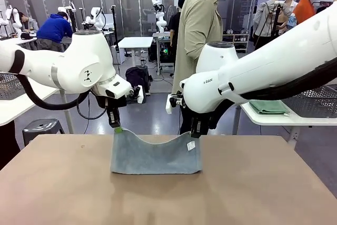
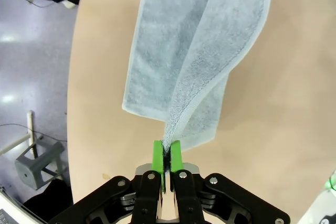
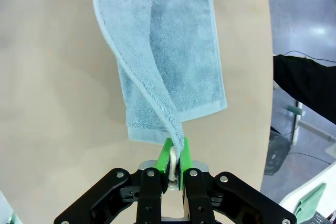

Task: Fold the towels and place them in the basket.
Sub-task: When a person lays out a Towel with hook on the table, fold it in half twice.

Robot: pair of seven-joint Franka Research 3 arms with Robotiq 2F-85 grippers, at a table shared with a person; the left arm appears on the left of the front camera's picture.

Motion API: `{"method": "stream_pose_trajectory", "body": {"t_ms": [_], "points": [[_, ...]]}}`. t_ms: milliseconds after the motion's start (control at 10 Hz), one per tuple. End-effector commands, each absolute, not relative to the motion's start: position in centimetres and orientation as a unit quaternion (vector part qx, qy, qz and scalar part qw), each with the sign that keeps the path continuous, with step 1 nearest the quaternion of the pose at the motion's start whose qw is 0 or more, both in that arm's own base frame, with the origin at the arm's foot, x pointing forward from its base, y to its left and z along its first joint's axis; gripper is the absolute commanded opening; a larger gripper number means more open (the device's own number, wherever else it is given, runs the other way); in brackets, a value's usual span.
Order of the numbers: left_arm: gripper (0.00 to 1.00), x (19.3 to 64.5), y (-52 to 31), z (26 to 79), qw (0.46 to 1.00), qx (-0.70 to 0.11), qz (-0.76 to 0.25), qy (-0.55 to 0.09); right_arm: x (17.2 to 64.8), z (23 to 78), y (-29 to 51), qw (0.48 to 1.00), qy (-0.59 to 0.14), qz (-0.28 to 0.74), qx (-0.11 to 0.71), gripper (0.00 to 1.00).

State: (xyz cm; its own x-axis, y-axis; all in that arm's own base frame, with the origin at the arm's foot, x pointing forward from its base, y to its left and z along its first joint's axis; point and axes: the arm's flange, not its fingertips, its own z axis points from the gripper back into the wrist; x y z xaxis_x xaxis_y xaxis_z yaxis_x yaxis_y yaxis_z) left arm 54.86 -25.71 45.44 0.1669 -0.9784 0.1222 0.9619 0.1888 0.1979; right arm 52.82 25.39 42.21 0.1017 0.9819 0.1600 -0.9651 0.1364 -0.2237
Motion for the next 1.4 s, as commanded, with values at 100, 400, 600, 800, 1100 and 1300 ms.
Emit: {"method": "stream_pose_trajectory", "body": {"t_ms": [100, 400, 600, 800, 1100, 1300], "points": [[0.06, 57.9, -25.9, 44.7, 0.769, 0.031, -0.633, -0.085, 55.3, 41.6, 25.2, 0.738, -0.122, 0.663, -0.014, 0.07], [0.06, 60.7, -26.2, 42.1, 0.774, 0.029, -0.628, -0.067, 57.5, 39.4, 24.8, 0.741, -0.11, 0.663, 0.0, 0.07], [0.06, 61.6, -26.3, 40.7, 0.774, 0.019, -0.63, -0.051, 58.4, 38.2, 24.9, 0.74, -0.103, 0.664, 0.012, 0.07], [0.06, 62.6, -26.1, 39.3, 0.778, 0.025, -0.626, -0.048, 59.2, 36.7, 24.8, 0.739, -0.099, 0.666, 0.013, 0.07], [0.06, 63.7, -25.4, 37.7, 0.783, 0.036, -0.619, -0.054, 60.3, 35.0, 24.6, 0.74, -0.093, 0.665, 0.012, 0.07], [0.06, 64.5, -25.2, 36.6, 0.781, 0.028, -0.622, -0.058, 61.1, 34.0, 24.2, 0.742, -0.093, 0.664, 0.019, 0.07]]}}
